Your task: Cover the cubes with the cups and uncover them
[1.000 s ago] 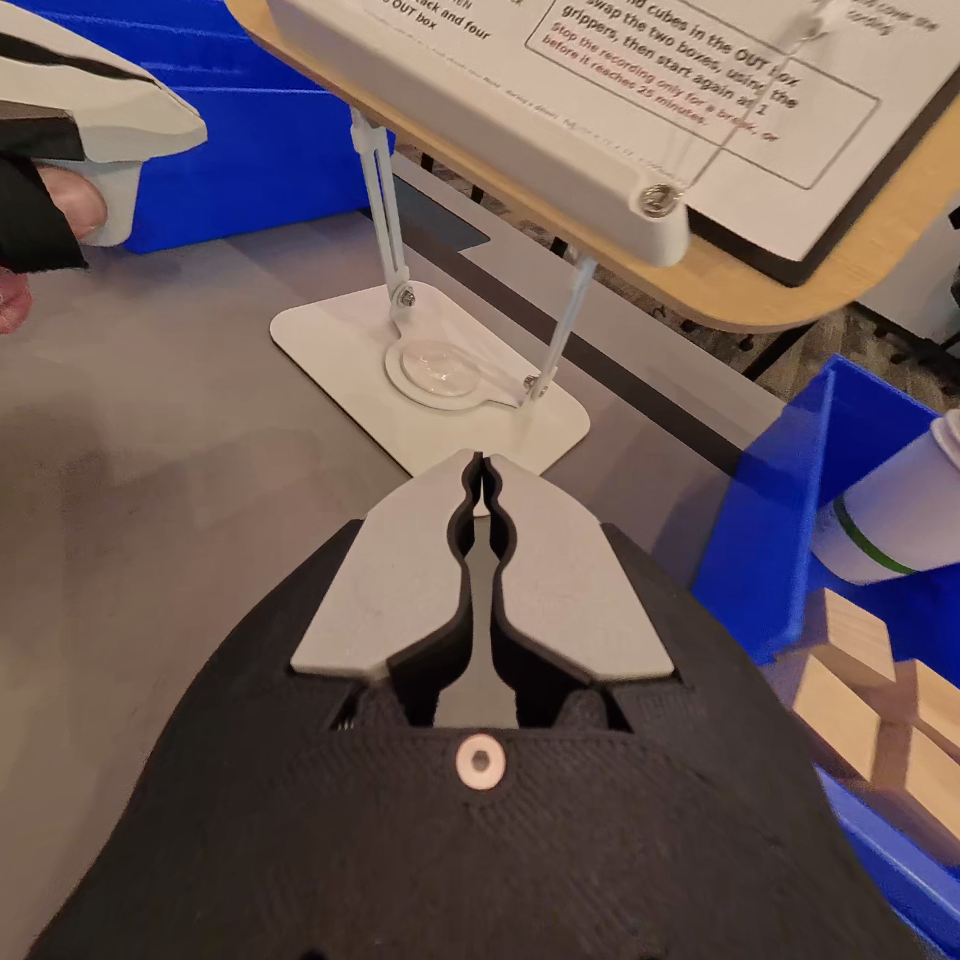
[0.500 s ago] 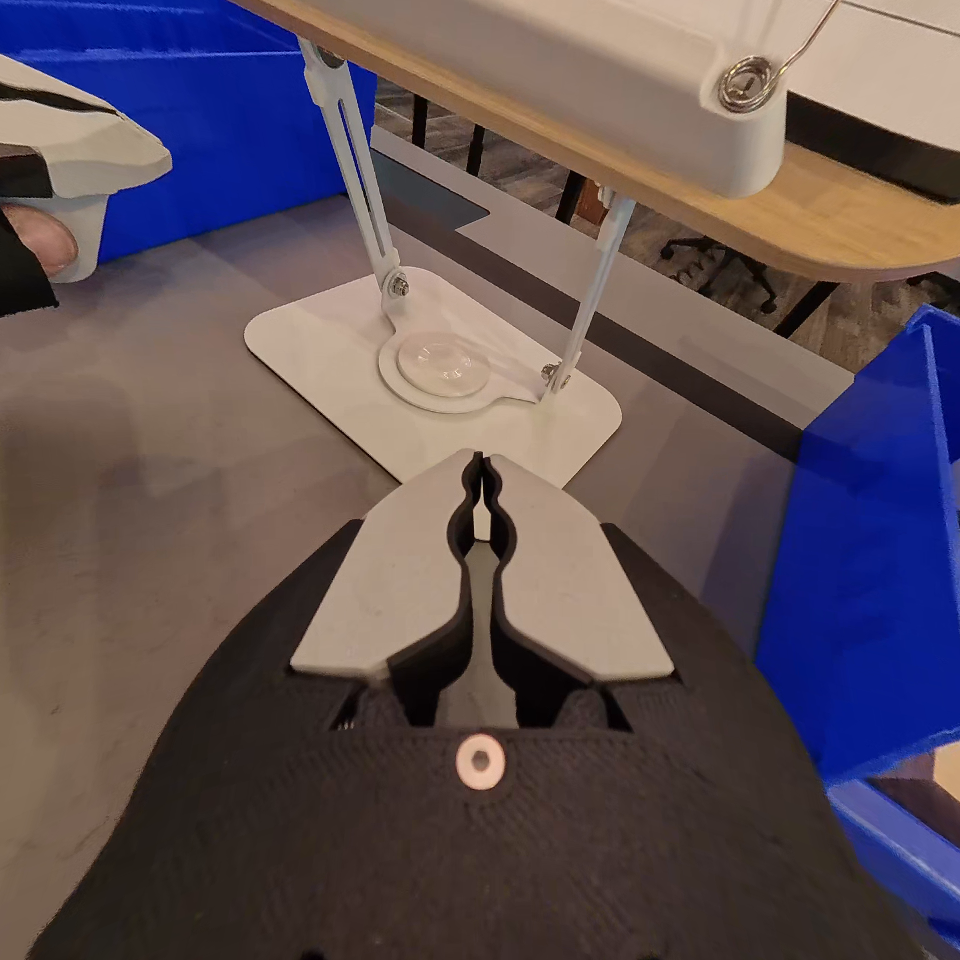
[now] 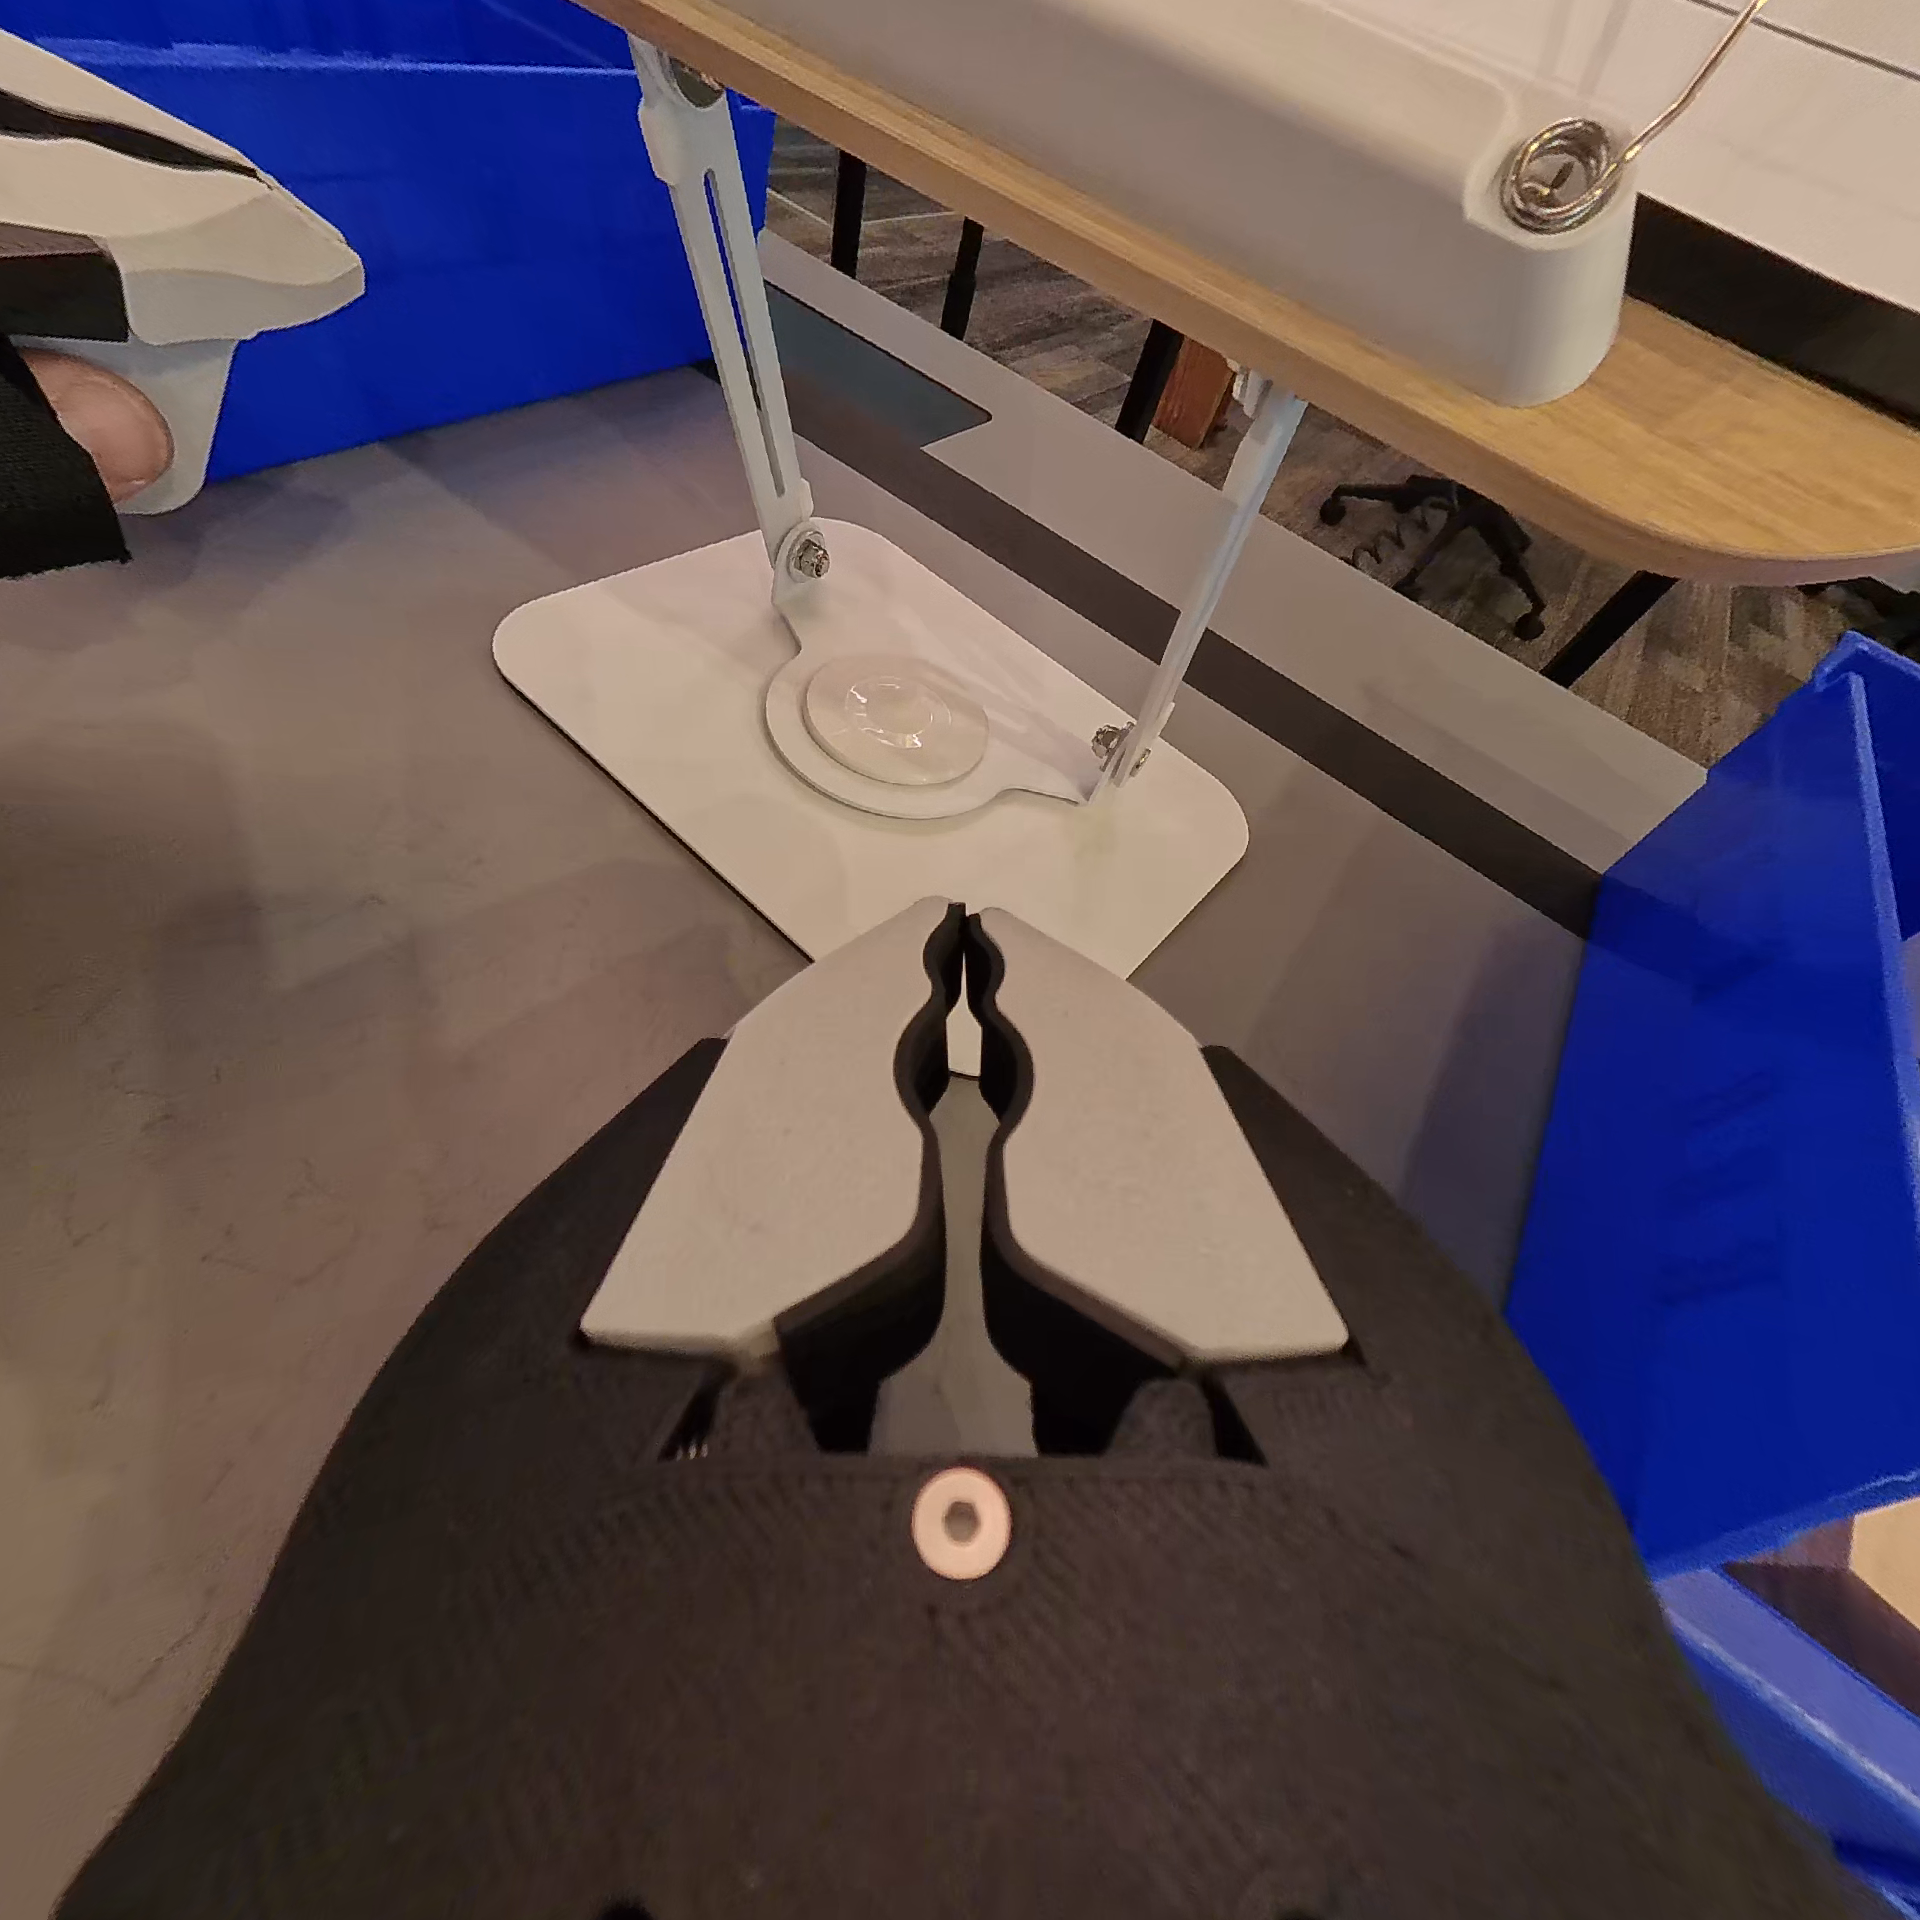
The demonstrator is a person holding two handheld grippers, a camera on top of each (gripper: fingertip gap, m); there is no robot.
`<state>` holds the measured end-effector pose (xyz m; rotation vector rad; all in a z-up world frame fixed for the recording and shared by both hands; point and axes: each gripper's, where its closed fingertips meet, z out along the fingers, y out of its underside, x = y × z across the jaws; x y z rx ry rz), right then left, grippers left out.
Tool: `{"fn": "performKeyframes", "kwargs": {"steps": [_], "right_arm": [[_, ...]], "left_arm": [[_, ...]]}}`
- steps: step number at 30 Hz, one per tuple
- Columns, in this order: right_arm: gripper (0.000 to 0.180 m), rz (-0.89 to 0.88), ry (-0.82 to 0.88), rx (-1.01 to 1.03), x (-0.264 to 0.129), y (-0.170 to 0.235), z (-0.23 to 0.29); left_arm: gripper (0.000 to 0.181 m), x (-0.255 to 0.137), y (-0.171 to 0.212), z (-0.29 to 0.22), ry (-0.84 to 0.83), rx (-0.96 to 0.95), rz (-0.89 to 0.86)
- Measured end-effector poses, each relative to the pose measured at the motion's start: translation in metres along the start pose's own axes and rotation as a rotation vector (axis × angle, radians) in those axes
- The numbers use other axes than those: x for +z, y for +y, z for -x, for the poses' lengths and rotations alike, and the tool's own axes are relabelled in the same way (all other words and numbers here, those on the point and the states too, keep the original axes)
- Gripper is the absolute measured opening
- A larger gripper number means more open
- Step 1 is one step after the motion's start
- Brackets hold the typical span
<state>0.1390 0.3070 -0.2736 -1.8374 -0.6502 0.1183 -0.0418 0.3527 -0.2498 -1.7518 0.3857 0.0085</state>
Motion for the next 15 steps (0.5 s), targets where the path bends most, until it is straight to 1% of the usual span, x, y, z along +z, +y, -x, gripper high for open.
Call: {"fn": "performKeyframes", "kwargs": {"steps": [15], "right_arm": [[0.0,0.006,-0.01,-0.004,0.0014,0.002,0.001]], "left_arm": [[0.0,0.0023,0.0011,-0.0024,0.013,0.004,0.003]]}}
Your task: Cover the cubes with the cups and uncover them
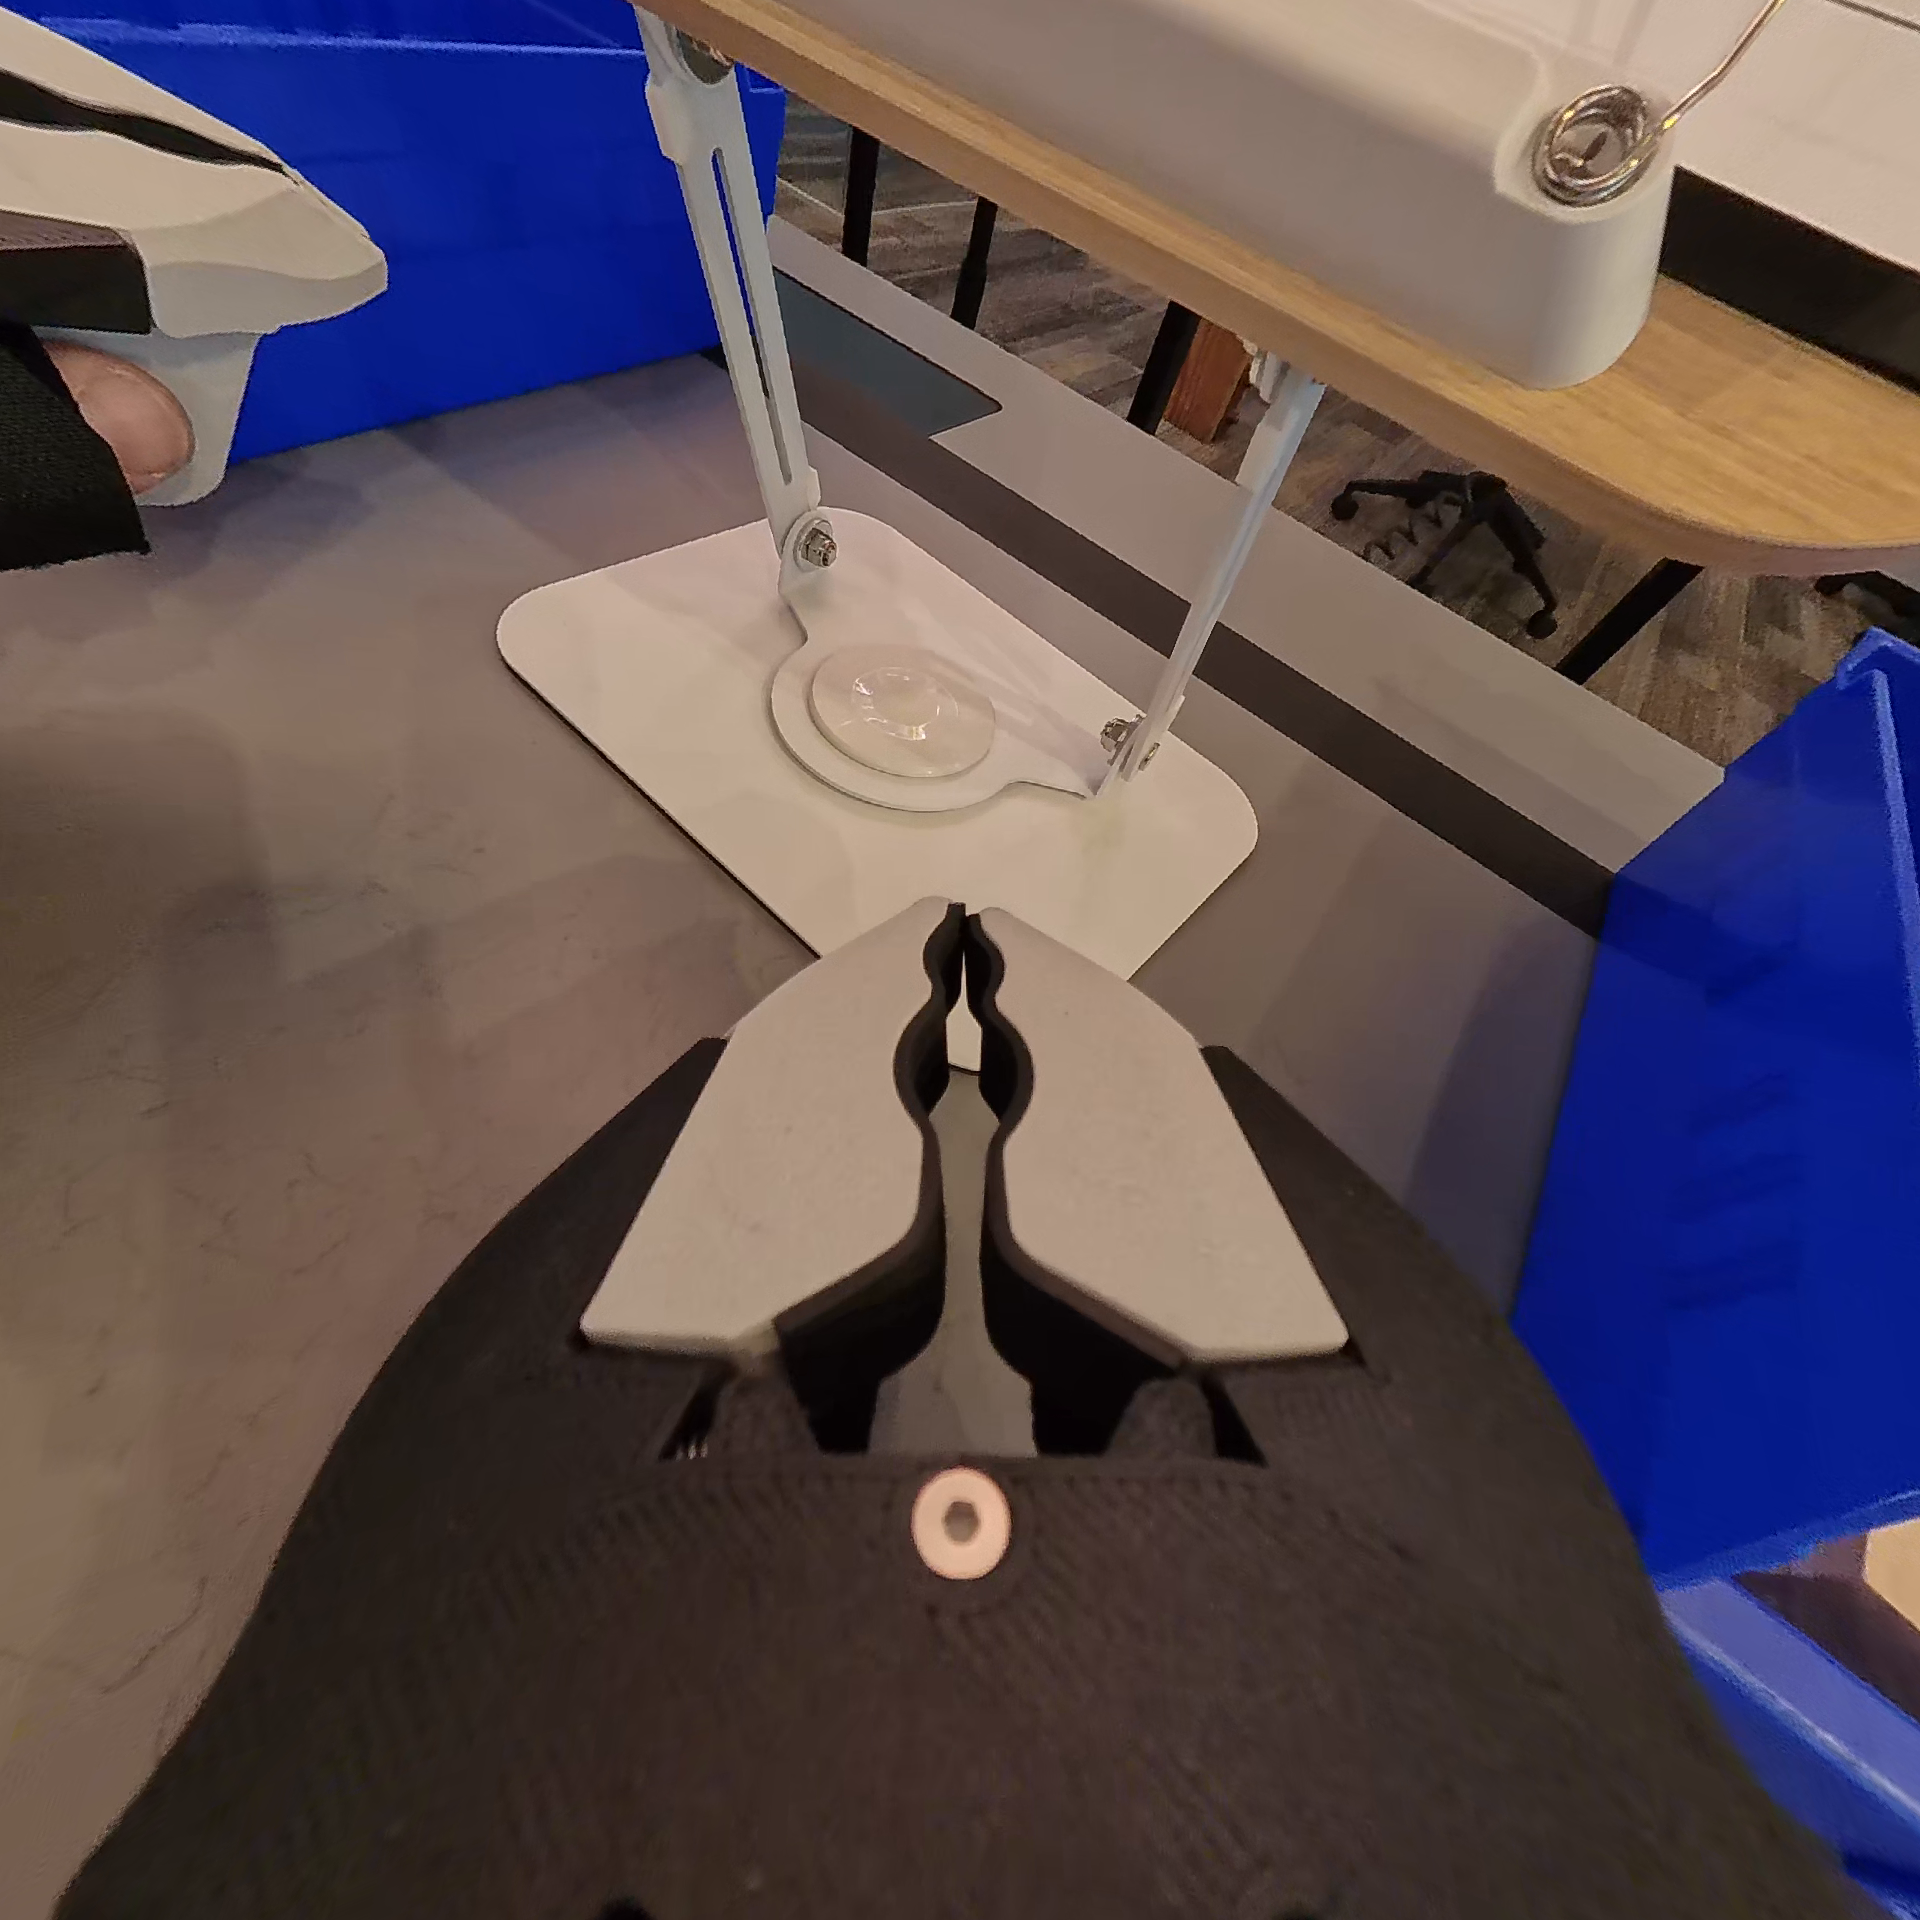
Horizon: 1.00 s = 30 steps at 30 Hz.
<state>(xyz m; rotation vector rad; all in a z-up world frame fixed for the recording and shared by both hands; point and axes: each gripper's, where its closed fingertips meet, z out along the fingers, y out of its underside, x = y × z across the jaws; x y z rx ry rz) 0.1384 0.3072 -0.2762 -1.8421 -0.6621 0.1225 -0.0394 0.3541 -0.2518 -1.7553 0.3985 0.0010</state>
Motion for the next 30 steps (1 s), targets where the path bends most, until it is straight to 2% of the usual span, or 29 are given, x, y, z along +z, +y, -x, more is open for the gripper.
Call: {"fn": "performKeyframes", "kwargs": {"steps": [30], "right_arm": [[0.0,0.027,-0.008,-0.023,0.0042,0.0068,0.0066]], "left_arm": [[0.0,0.0003,0.0007,-0.0008,0.017,-0.016,-0.005]]}}
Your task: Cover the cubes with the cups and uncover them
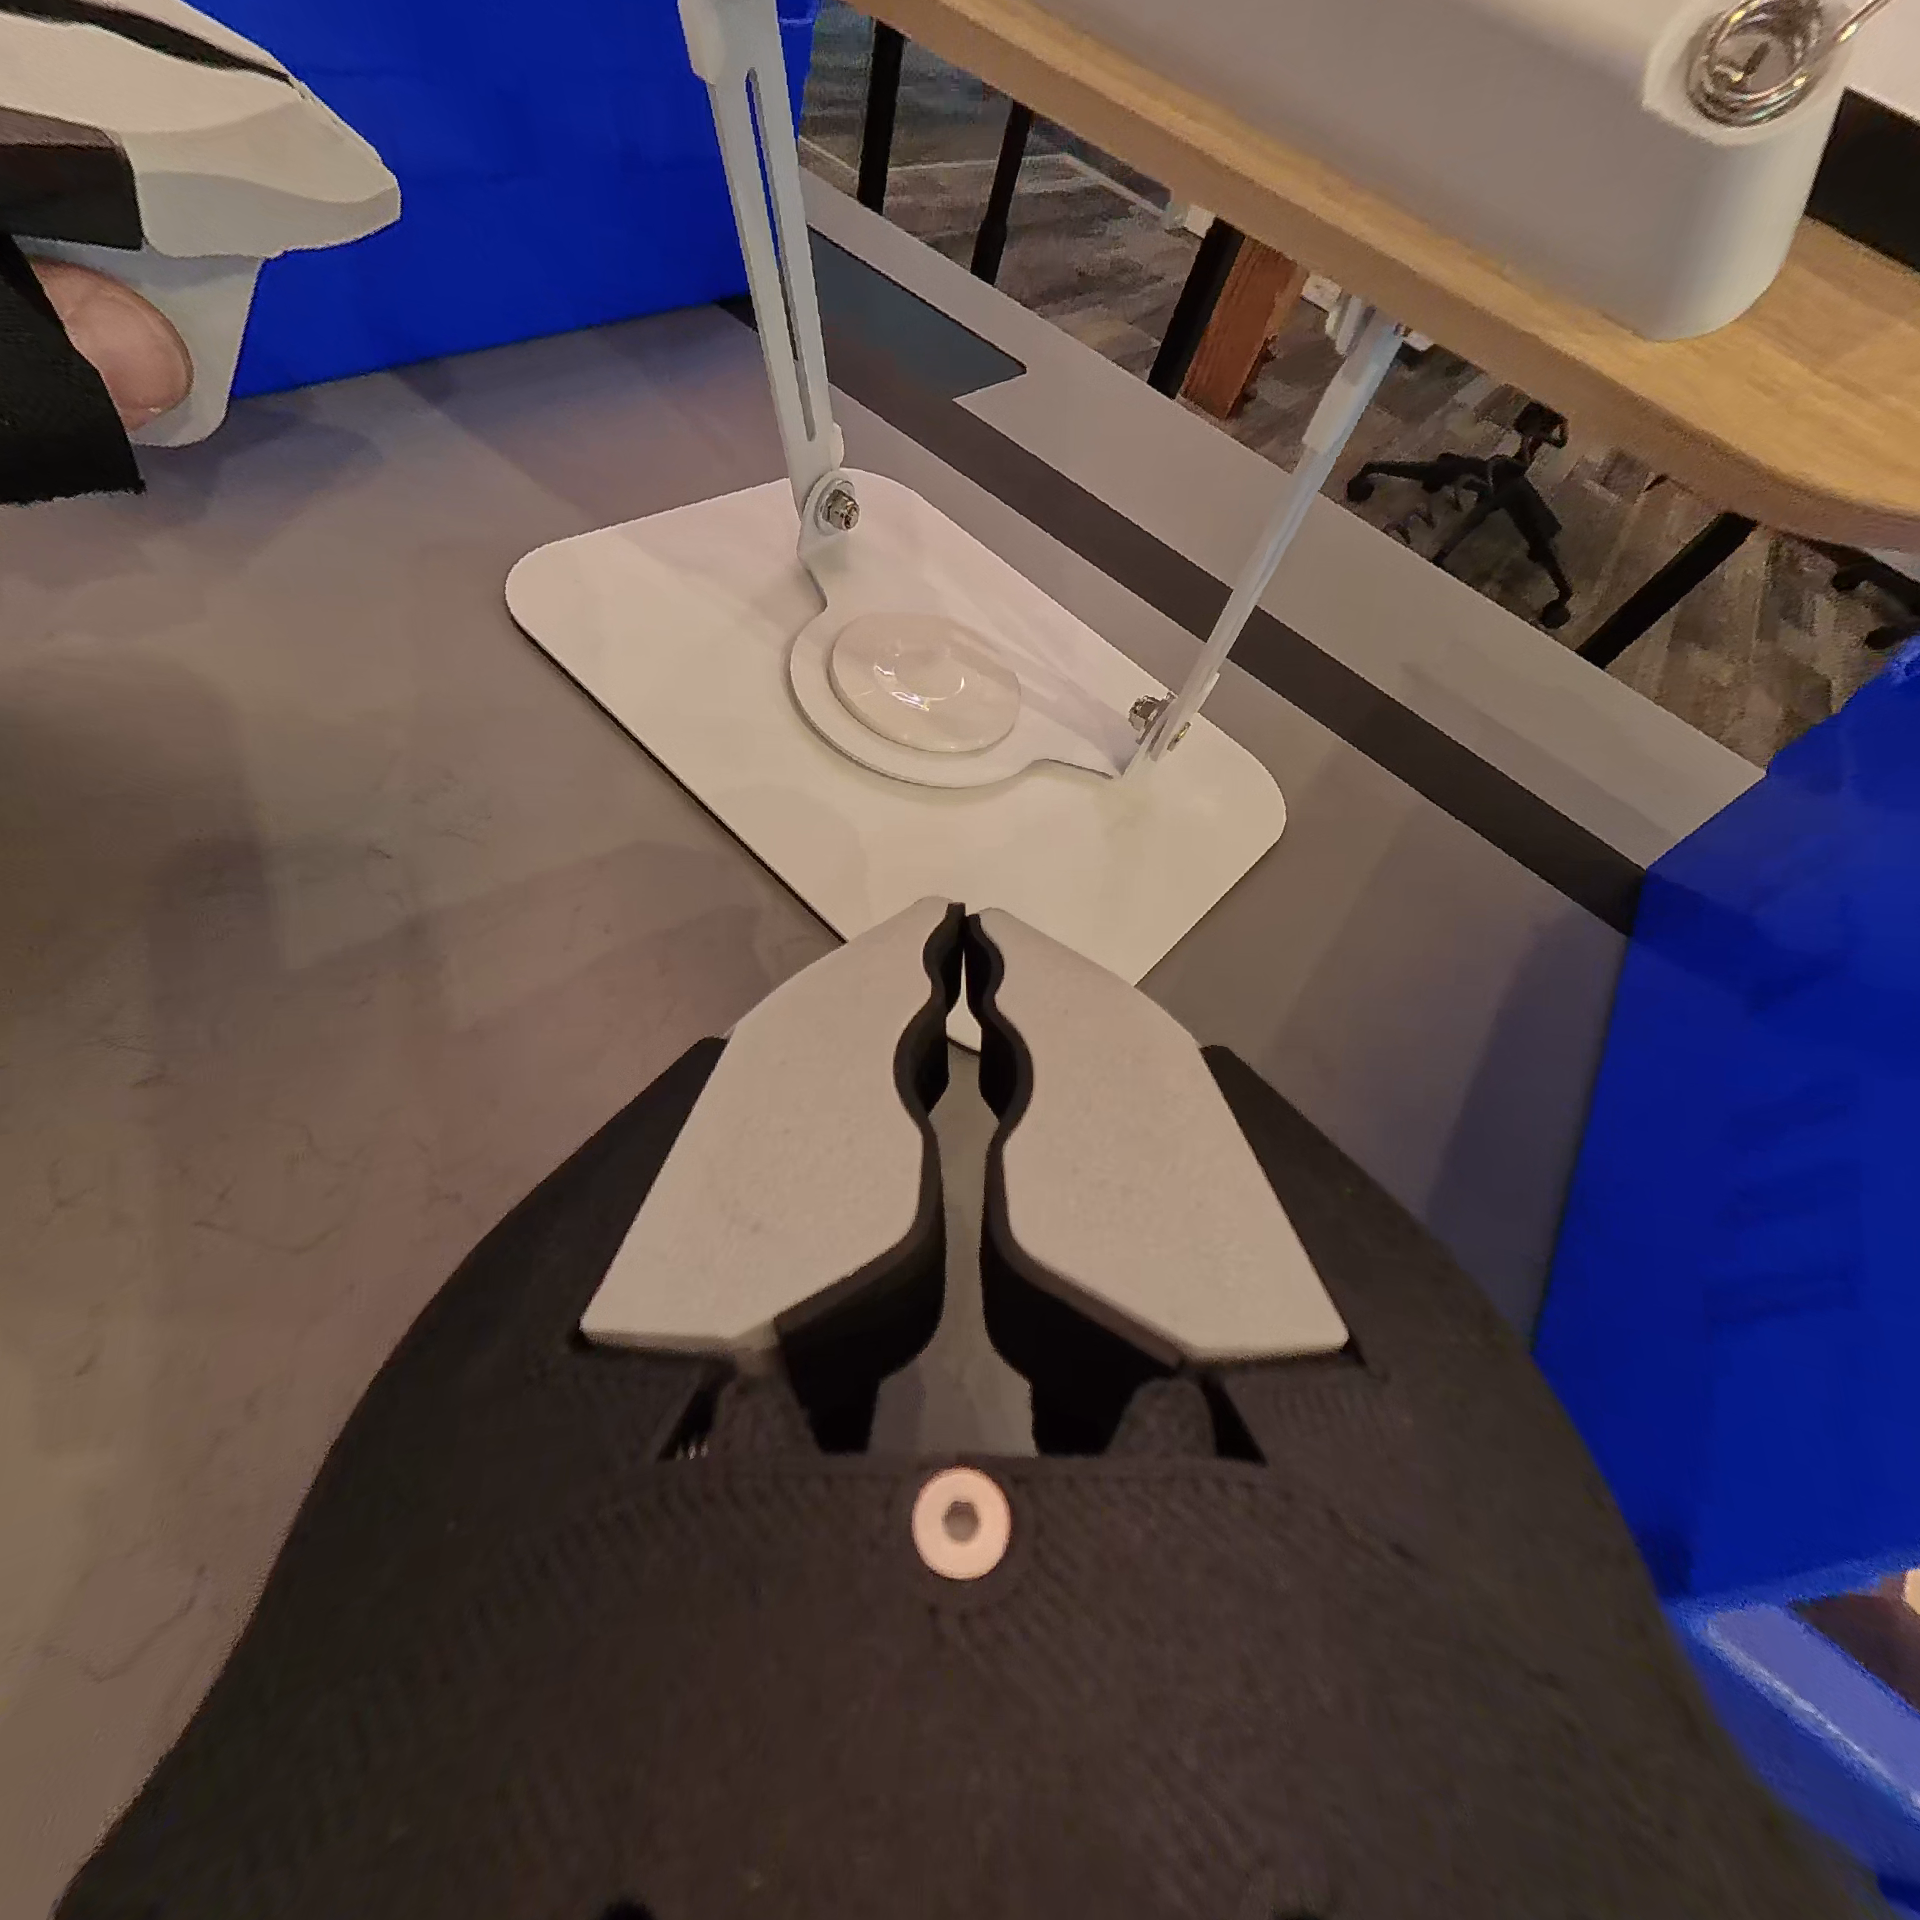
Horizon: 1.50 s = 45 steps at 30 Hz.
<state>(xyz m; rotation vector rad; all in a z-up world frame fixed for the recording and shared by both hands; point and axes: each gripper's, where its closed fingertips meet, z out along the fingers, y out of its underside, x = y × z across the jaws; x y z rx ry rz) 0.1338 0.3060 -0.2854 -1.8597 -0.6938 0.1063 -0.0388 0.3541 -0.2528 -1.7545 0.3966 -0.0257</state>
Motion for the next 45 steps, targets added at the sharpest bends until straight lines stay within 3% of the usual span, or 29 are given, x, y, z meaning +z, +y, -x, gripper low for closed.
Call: {"fn": "performKeyframes", "kwargs": {"steps": [19,28,29,33,38,41,45], "right_arm": [[0.0,0.016,0.114,-0.057,-0.002,0.007,-0.008],[0.018,-0.119,0.079,-0.069,-0.065,-0.031,0.014],[0.023,-0.139,0.101,-0.07,-0.077,-0.037,0.006],[0.041,-0.225,0.287,-0.022,-0.135,-0.046,-0.064],[0.075,-0.236,0.501,0.228,-0.199,-0.004,-0.19],[0.075,-0.235,0.569,0.344,-0.218,0.032,-0.244],[0.078,-0.108,0.593,0.405,-0.205,0.082,-0.282]], "left_arm": [[0.0,-0.004,0.008,0.008,-0.024,-0.022,-0.003],[0.0,-0.038,-0.013,0.023,-0.032,-0.005,-0.136],[0.002,-0.044,-0.018,0.027,-0.041,-0.01,-0.156],[0.04,-0.064,-0.024,0.053,-0.107,-0.029,-0.188],[0.08,-0.087,-0.025,0.107,-0.21,-0.086,-0.208],[0.087,-0.099,-0.021,0.144,-0.278,-0.12,-0.215],[0.091,-0.107,-0.005,0.19,-0.353,-0.168,-0.206]]}}
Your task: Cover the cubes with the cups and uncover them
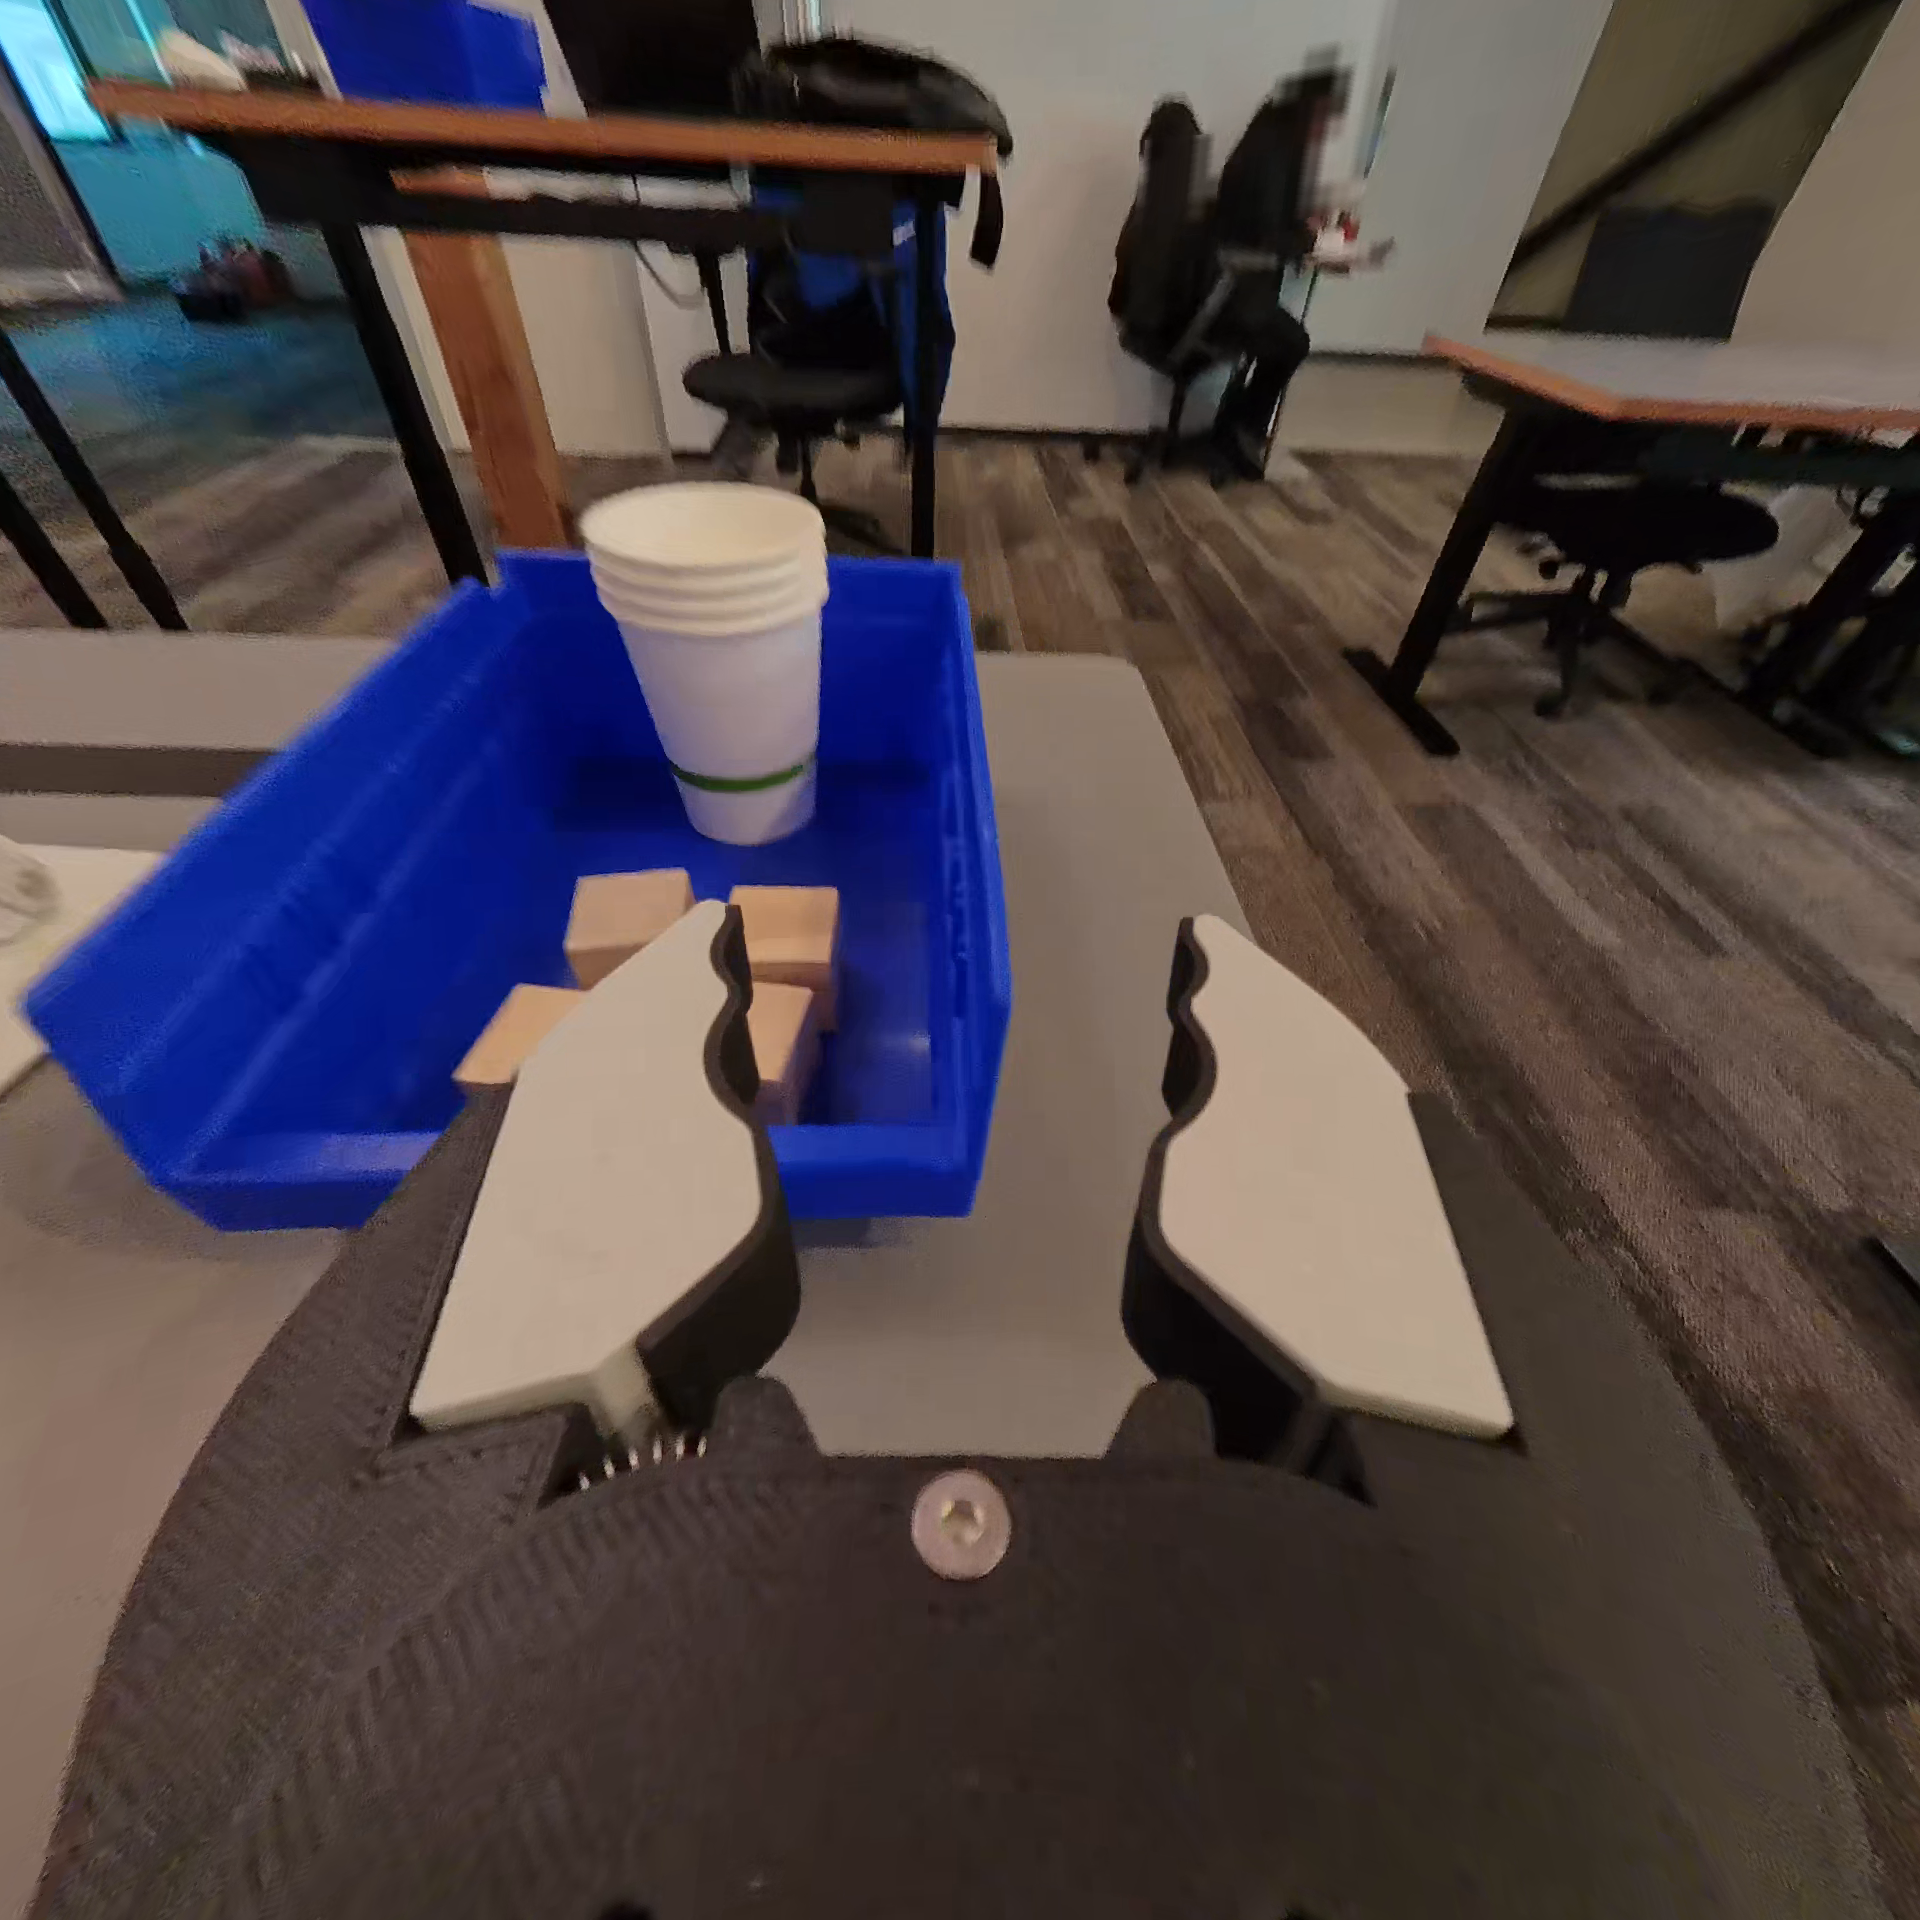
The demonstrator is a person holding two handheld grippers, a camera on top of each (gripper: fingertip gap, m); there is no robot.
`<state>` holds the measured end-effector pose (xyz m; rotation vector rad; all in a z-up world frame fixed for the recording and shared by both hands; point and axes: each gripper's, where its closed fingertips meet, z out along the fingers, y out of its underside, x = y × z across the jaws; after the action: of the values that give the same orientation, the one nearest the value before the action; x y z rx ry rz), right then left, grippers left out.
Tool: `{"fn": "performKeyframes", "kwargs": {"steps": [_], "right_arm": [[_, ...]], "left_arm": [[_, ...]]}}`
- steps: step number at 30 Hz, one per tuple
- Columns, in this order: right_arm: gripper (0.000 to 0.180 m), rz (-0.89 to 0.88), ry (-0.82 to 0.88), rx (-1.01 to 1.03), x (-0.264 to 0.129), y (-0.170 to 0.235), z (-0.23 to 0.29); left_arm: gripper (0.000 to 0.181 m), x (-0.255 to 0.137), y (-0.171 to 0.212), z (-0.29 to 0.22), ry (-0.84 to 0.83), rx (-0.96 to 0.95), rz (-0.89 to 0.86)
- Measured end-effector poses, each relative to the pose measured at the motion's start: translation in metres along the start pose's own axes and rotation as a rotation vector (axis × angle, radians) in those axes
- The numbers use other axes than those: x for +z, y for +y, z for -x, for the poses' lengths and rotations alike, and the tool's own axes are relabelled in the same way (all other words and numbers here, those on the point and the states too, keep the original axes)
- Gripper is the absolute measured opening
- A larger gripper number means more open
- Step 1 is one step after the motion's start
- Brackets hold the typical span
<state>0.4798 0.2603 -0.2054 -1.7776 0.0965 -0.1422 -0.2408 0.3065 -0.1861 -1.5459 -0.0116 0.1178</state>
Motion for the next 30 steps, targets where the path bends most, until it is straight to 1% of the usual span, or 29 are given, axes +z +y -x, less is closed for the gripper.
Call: {"fn": "performKeyframes", "kwargs": {"steps": [3,5,8,10,11,13,17,23,25,27,30], "right_arm": [[0.07,0.073,-0.029,0.01,0.023,0.021,-0.002],[0.07,0.128,-0.024,0.01,0.038,0.034,-0.005],[0.057,0.198,-0.051,0.013,0.058,0.053,-0.005],[0.032,0.234,-0.113,0.025,0.067,0.062,0.002],[0.017,0.222,-0.132,0.043,0.069,0.061,0.003],[0.003,0.225,-0.134,0.041,0.071,0.061,0.0],[0.003,0.22,-0.148,0.034,0.071,0.062,0.0],[0.003,0.224,-0.143,0.016,0.071,0.062,0.0],[0.003,0.224,-0.142,0.016,0.071,0.062,0.0],[0.003,0.224,-0.143,0.015,0.071,0.062,0.0],[0.003,0.224,-0.142,0.012,0.07,0.062,0.0]], "left_arm": [[0.091,0.005,0.009,0.026,-0.035,-0.027,0.01],[0.091,0.007,0.015,0.038,-0.054,-0.051,0.021],[0.091,0.009,0.022,0.048,-0.071,-0.065,0.022],[0.092,0.011,0.026,0.052,-0.078,-0.064,0.035],[0.093,0.013,0.028,0.054,-0.083,-0.063,0.039],[0.096,0.016,0.03,0.06,-0.098,-0.062,0.043],[0.099,0.02,0.031,0.075,-0.125,-0.043,0.041],[0.098,0.028,0.036,0.103,-0.147,-0.034,0.055],[0.108,0.037,0.041,0.107,-0.099,-0.073,0.094],[0.112,0.049,0.05,0.106,-0.04,-0.11,0.143],[0.115,0.065,0.067,0.103,0.009,-0.083,0.22]]}}
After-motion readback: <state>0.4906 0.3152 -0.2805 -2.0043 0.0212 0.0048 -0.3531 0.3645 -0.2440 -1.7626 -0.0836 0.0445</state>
